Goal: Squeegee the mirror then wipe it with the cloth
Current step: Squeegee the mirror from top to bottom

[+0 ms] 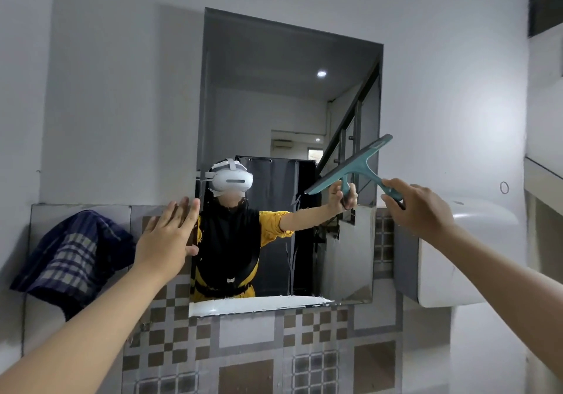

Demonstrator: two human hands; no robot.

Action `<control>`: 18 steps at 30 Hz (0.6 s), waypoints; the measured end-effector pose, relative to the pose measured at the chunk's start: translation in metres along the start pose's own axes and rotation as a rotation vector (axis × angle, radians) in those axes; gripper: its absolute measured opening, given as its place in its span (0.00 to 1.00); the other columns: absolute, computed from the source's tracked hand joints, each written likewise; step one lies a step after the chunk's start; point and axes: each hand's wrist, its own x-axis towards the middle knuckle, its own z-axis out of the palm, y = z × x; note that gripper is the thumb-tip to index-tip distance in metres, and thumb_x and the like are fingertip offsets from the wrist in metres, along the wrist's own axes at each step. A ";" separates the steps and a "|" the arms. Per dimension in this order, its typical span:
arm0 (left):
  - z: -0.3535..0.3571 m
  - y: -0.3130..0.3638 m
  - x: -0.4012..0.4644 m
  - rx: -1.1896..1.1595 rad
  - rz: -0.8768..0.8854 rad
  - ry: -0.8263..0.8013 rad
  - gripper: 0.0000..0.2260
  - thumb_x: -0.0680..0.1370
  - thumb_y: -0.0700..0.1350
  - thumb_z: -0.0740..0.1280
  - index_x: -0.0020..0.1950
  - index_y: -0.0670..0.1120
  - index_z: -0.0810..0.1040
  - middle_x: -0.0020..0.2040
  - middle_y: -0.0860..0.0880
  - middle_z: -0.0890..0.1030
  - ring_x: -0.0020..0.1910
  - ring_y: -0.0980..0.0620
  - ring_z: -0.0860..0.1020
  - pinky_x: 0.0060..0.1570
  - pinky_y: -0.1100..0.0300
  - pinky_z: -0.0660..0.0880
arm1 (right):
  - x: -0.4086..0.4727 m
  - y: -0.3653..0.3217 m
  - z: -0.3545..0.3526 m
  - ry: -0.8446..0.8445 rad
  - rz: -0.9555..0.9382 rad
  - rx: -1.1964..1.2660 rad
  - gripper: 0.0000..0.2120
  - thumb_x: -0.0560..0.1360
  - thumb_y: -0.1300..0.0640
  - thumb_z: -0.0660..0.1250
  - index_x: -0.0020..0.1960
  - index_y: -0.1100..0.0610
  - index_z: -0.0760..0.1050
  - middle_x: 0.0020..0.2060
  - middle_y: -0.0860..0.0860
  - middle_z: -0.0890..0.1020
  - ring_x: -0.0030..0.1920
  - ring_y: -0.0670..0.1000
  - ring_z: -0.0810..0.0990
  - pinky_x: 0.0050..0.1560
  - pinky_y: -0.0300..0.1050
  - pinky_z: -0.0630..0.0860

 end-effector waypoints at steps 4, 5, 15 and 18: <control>-0.002 0.001 0.000 0.009 -0.001 -0.011 0.45 0.72 0.51 0.69 0.74 0.50 0.36 0.77 0.45 0.49 0.75 0.45 0.48 0.71 0.44 0.54 | -0.012 -0.022 0.002 -0.005 0.065 0.094 0.12 0.79 0.54 0.62 0.61 0.56 0.72 0.43 0.58 0.83 0.32 0.57 0.76 0.31 0.46 0.74; -0.003 0.002 0.000 0.013 0.002 -0.014 0.45 0.72 0.51 0.69 0.74 0.49 0.36 0.77 0.45 0.49 0.75 0.44 0.48 0.71 0.44 0.54 | -0.016 -0.029 0.004 -0.010 0.094 0.136 0.12 0.79 0.54 0.61 0.61 0.57 0.72 0.43 0.58 0.83 0.32 0.57 0.77 0.32 0.48 0.77; -0.005 0.004 0.000 0.051 -0.001 -0.028 0.45 0.73 0.53 0.67 0.73 0.48 0.34 0.77 0.45 0.48 0.76 0.44 0.47 0.71 0.46 0.55 | -0.043 -0.097 0.026 0.031 0.505 0.422 0.11 0.78 0.50 0.61 0.58 0.52 0.70 0.43 0.53 0.80 0.37 0.56 0.81 0.39 0.57 0.82; -0.004 0.002 0.001 0.062 0.003 -0.027 0.45 0.73 0.54 0.66 0.73 0.49 0.34 0.77 0.46 0.48 0.76 0.45 0.47 0.71 0.47 0.56 | -0.046 -0.121 0.034 0.064 0.618 0.541 0.11 0.79 0.50 0.60 0.59 0.53 0.69 0.45 0.51 0.77 0.41 0.57 0.81 0.41 0.56 0.82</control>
